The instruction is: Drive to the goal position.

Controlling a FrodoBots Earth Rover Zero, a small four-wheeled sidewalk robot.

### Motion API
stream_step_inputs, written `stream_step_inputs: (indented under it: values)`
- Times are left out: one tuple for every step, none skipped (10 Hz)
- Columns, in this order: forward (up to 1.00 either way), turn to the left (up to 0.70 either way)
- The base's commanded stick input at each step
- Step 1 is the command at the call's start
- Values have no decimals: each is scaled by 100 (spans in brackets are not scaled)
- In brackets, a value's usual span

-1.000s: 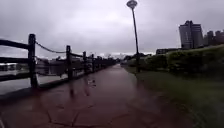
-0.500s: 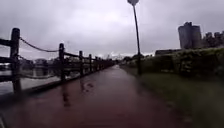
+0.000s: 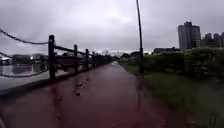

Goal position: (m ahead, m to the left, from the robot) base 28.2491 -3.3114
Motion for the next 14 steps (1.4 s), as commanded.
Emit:
stream_step_inputs:
  values:
    - [100,0]
    - [100,0]
    - [100,11]
    - [100,21]
    - [100,31]
    - [100,38]
    - [100,28]
    - [100,17]
    - [100,7]
    - [100,0]
    - [100,0]
    - [100,0]
    - [100,0]
    - [100,0]
